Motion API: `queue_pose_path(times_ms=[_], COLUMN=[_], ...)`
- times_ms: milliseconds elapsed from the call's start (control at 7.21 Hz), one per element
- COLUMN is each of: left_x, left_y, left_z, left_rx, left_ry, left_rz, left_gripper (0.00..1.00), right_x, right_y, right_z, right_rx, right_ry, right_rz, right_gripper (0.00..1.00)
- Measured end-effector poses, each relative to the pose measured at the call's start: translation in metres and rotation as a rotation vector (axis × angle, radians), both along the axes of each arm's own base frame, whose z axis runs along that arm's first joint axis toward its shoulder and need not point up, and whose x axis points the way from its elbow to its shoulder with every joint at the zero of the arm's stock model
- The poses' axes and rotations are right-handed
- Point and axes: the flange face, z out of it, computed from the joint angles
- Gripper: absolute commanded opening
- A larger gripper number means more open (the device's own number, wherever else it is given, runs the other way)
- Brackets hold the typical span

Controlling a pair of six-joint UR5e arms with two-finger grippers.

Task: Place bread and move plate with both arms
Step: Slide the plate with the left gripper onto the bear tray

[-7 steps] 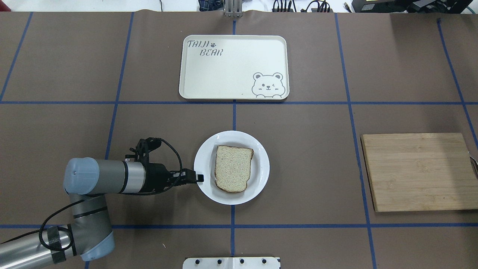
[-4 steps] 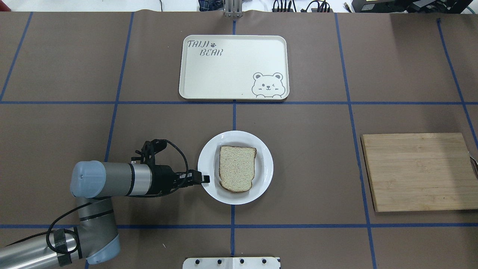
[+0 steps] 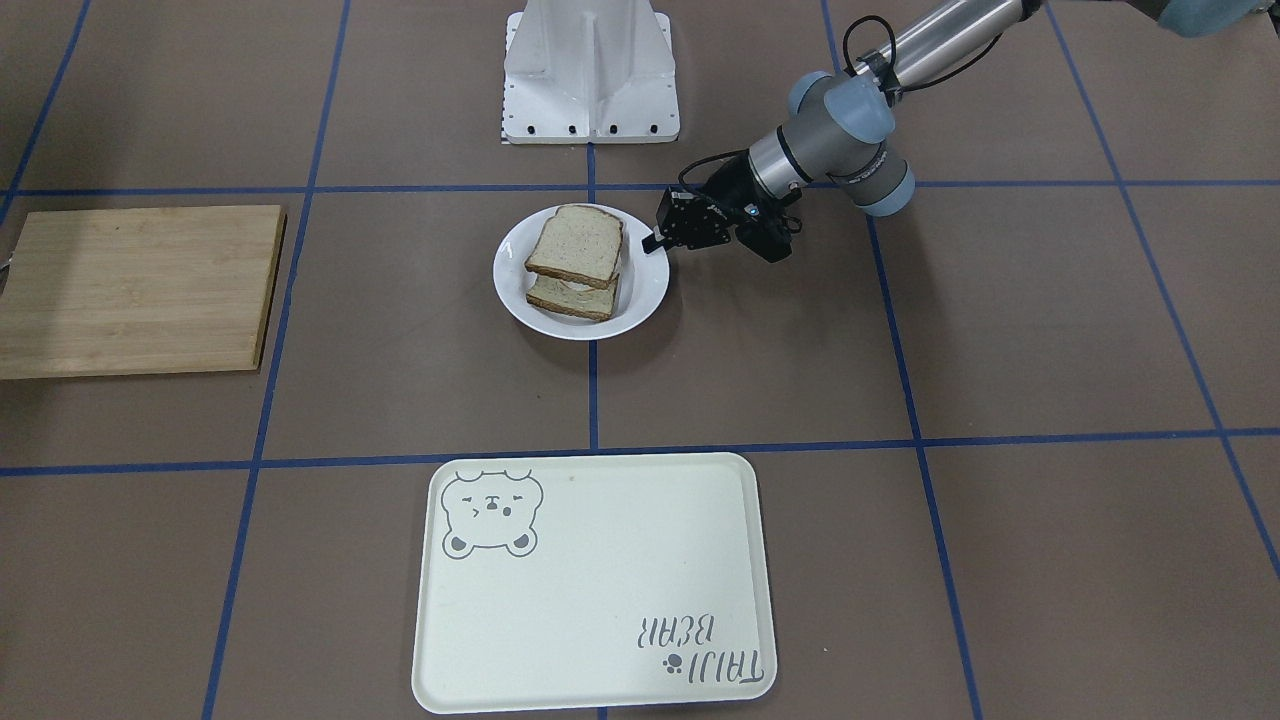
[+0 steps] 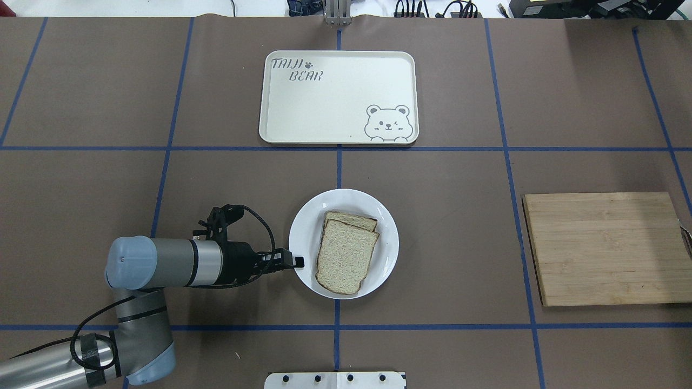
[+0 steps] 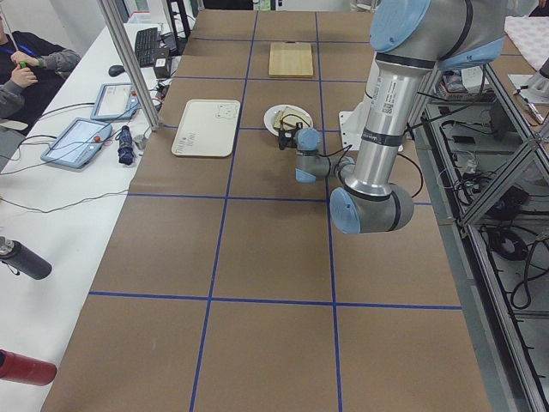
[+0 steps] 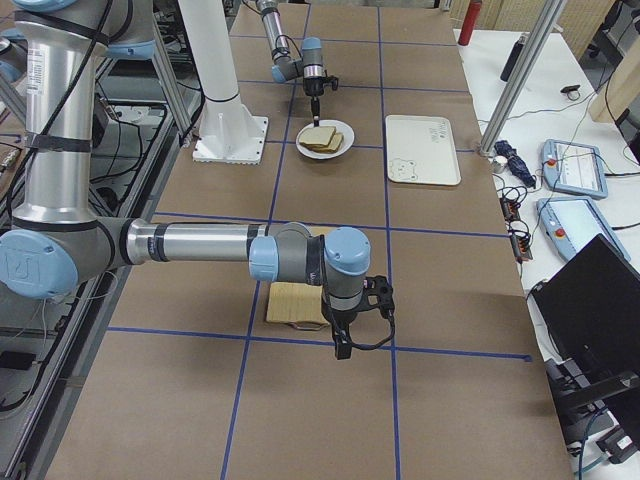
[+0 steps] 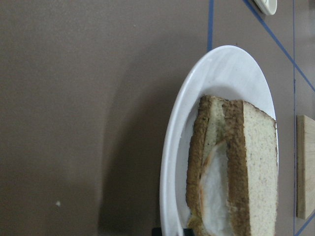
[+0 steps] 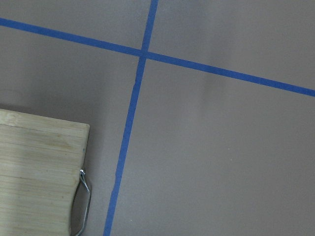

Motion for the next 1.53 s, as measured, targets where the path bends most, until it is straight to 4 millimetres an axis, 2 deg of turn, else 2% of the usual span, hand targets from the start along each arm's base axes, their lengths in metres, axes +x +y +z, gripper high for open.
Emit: queue_pose_path(times_ms=[139, 555, 832, 1110, 1526], left_x=[0.0, -0.005, -0.011, -0.018, -0.028], left_y=[0.0, 0.002, 0.001, -0.009, -0.038], left_z=[-0.001, -0.007, -0.015, -0.026, -0.051], left_rx=[0.0, -0.002, -0.063, -0.123, -0.243], left_ry=[0.002, 0.038, 0.082, 0.119, 0.187], left_rz=[0.0, 0.002, 0.004, -0.021, -0.098], left_gripper=[0.0, 0.0, 0.0, 0.0, 0.0], right_x=[0.0, 0.0, 0.0, 0.0, 0.0], right_y=[0.0, 0.0, 0.0, 0.001, 0.001], right_z=[0.0, 0.001, 0.003, 0.006, 0.009], right_rx=[-0.001, -0.002, -0.005, -0.012, -0.019], right_ry=[0.001, 0.002, 0.003, 0.003, 0.004], right_rz=[0.0, 0.0, 0.0, 0.0, 0.0], right_gripper=[1.0, 1.0, 1.0, 1.0, 1.0])
